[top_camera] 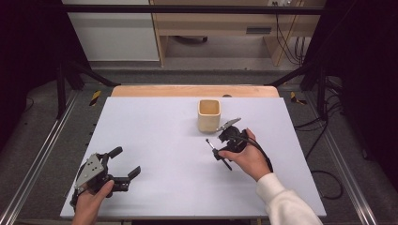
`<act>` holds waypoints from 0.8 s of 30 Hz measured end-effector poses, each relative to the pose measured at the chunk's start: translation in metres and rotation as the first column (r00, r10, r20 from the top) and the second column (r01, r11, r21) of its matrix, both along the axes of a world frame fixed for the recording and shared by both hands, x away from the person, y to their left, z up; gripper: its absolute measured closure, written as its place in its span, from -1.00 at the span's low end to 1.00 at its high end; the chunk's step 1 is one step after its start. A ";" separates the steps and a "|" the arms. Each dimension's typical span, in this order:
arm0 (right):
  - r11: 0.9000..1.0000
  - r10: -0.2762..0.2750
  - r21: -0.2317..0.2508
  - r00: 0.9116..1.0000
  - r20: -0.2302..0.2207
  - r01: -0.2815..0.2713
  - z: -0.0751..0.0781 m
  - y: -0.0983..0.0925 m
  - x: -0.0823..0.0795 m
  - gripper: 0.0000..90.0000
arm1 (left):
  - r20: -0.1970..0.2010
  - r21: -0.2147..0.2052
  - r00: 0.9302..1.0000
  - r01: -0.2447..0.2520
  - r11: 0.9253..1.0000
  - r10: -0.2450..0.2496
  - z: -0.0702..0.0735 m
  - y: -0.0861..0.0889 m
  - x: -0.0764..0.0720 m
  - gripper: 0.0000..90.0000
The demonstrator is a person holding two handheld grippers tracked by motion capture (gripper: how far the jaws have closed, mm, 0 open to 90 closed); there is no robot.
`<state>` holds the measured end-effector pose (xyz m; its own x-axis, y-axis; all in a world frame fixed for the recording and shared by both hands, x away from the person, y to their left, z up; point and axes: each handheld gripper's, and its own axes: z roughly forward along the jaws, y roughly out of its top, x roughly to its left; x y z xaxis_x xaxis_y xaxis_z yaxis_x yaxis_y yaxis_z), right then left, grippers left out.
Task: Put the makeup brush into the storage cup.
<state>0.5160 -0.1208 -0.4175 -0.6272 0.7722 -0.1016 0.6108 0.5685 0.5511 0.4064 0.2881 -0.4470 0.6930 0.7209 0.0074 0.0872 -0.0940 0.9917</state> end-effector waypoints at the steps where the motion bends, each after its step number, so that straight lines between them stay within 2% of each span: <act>1: 1.000 0.006 0.000 1.000 -0.006 -0.006 -0.001 0.000 0.000 -0.69 | 0.000 0.000 1.000 0.000 1.000 0.000 0.000 0.000 0.000 -0.98; 6: 1.000 0.019 0.005 0.999 -0.027 -0.019 -0.005 0.003 0.001 -0.66 | -0.001 0.004 1.000 0.002 1.000 -0.002 0.000 0.000 0.000 -0.98; 12: 1.000 0.018 0.001 1.000 -0.018 -0.018 -0.007 0.004 0.002 -0.64 | 0.002 0.002 1.000 0.005 1.000 -0.005 0.000 -0.002 0.000 -0.98; 19: 1.000 0.011 0.001 0.999 -0.031 -0.011 -0.010 0.006 0.005 -0.69 | 0.003 0.001 1.000 0.005 1.000 -0.005 0.000 -0.001 0.000 -0.98; 24: 1.000 0.012 0.005 0.999 -0.039 -0.012 -0.014 0.010 0.008 -0.53 | 0.000 0.007 1.000 0.006 1.000 -0.006 0.000 -0.001 0.000 -0.98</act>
<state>0.5239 -0.1111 -0.4316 -0.6399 0.7650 -0.0733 0.6247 0.5734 0.5300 0.4063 0.2874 -0.4471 0.6970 0.7170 0.0124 0.0866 -0.1014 0.9911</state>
